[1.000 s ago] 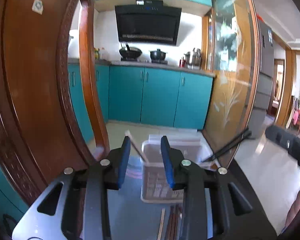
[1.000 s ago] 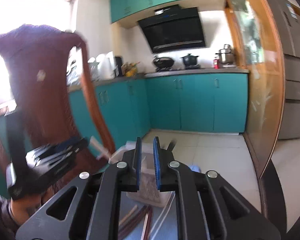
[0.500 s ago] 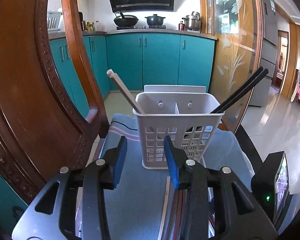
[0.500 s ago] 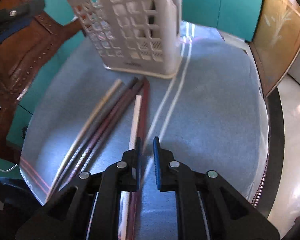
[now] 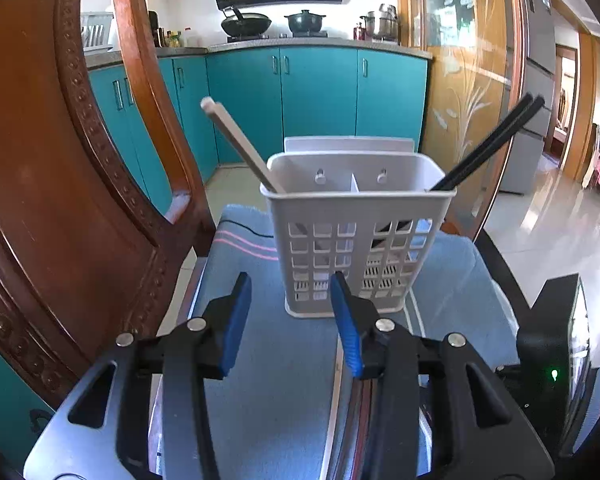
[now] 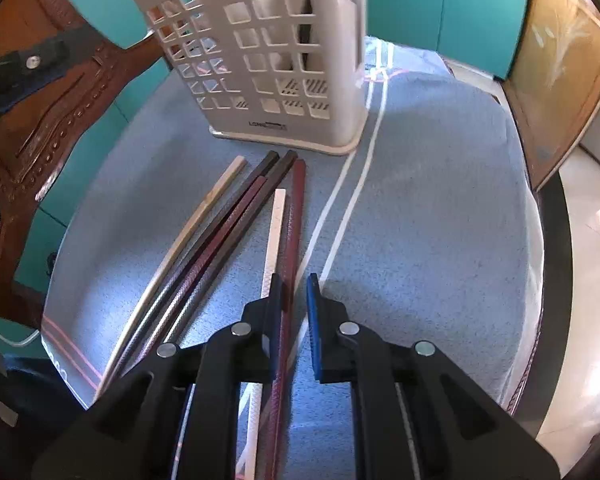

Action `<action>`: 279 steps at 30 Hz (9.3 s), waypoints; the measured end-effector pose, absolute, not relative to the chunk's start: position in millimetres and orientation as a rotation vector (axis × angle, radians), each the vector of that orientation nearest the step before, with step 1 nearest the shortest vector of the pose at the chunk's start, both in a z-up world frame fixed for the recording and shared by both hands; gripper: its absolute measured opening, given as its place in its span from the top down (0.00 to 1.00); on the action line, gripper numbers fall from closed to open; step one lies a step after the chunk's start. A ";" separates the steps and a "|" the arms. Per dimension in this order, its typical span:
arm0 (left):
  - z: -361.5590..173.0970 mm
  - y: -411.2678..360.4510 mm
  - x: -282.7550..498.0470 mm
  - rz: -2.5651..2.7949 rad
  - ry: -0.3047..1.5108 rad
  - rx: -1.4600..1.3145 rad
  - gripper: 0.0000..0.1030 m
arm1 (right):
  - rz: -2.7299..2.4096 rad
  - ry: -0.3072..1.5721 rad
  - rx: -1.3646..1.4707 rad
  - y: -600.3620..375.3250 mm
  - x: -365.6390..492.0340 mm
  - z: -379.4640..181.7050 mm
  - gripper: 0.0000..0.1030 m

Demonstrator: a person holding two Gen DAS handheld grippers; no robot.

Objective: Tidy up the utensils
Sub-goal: 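Grasp a light chopstick with the left tool while the right tool grasps a red-brown chopstick, then lift both chopsticks over the white holder and open both tools to drop them in, then move both open tools back down over the remaining chopsticks, then close the left tool on a dark chopstick while the right tool closes on a light chopstick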

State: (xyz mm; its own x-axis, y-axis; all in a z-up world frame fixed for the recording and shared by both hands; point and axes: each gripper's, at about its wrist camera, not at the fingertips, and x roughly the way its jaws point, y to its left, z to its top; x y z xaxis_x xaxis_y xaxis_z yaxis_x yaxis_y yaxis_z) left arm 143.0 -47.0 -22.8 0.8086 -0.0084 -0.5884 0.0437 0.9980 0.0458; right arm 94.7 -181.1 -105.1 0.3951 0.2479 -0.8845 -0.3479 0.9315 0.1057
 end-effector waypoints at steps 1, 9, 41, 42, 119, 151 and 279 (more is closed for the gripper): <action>-24.5 -47.4 143.3 -0.028 0.632 0.062 0.59 | 0.377 1.085 -0.134 -177.6 92.9 -104.9 0.88; -34.0 -52.2 142.3 -0.030 0.657 0.092 0.58 | 0.293 1.075 -0.057 -194.5 97.3 -94.1 0.94; -133.7 -65.6 175.4 -0.153 1.056 0.072 0.63 | 0.244 1.110 0.004 -221.4 100.7 -96.0 0.88; -135.8 -66.0 175.6 -0.151 1.061 0.075 0.63 | 0.243 1.111 0.003 -221.4 100.7 -96.5 0.86; 75.1 -48.4 62.3 -0.156 0.317 0.017 0.93 | 0.388 0.601 0.049 -243.5 12.2 75.1 0.94; 136.6 -43.6 162.3 -0.073 0.162 -0.107 0.93 | 0.259 0.380 0.138 -215.1 131.6 141.8 0.94; -145.9 -63.2 145.8 -0.136 1.032 0.101 0.83 | 0.326 1.009 0.039 -215.7 81.5 -94.1 0.75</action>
State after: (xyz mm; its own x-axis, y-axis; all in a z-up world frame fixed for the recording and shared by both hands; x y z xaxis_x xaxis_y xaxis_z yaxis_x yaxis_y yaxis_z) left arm 145.8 -63.2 -145.9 0.5058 -0.0648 -0.8602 0.1598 0.9869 0.0197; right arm 81.5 -215.7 -94.1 0.4888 0.2861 -0.8242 -0.2506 0.9509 0.1814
